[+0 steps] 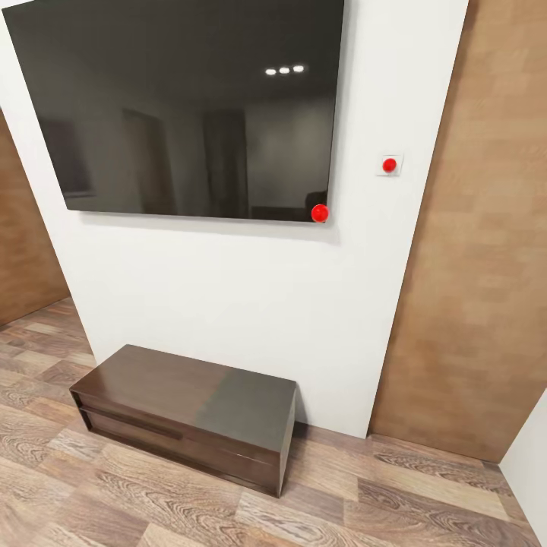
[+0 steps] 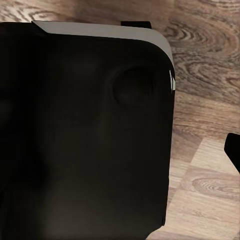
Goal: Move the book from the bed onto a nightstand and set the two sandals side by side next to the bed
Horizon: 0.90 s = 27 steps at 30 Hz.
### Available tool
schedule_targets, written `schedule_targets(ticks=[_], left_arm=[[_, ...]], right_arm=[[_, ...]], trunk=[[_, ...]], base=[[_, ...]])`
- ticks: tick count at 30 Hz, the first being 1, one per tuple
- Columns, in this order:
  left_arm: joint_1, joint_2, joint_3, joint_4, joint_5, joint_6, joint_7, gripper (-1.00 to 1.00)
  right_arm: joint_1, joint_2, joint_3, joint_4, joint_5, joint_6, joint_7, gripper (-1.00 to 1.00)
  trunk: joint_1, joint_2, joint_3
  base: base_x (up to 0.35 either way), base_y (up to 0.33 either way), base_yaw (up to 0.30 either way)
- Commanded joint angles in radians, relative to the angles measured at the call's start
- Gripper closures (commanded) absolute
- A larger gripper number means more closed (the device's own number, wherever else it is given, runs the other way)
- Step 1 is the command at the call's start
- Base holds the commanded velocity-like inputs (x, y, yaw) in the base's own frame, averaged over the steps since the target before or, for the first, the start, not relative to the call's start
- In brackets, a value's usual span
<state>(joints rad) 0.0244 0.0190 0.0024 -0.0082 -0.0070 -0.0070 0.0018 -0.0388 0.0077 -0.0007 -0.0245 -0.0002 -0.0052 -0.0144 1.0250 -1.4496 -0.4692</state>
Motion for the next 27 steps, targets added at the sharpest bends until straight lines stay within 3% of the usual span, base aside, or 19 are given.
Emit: schedule_targets(ticks=[1,20,27], left_arm=[[0.0,0.0,0.0,-0.001,-0.001,-0.001,0.0,-1.0],[0.001,0.0,0.0,0.001,-0.001,-0.002,0.0,-1.0],[0.003,0.014,-0.001,0.003,0.006,0.0,-0.001,-1.0]], right_arm=[[0.0,0.0,0.0,0.0,0.0,-0.001,-0.002,-1.0],[0.0,0.0,0.0,0.002,0.0,-0.002,-0.002,-1.0],[-0.015,-0.008,-0.001,-0.001,0.002,0.008,0.005,-1.0]], trunk=[[0.0,0.0,-0.001],[0.0,0.0,-0.001],[0.0,0.0,-0.001]], base=[[0.0,0.0,0.0],[0.0,0.0,0.0],[0.0,0.0,0.005]])
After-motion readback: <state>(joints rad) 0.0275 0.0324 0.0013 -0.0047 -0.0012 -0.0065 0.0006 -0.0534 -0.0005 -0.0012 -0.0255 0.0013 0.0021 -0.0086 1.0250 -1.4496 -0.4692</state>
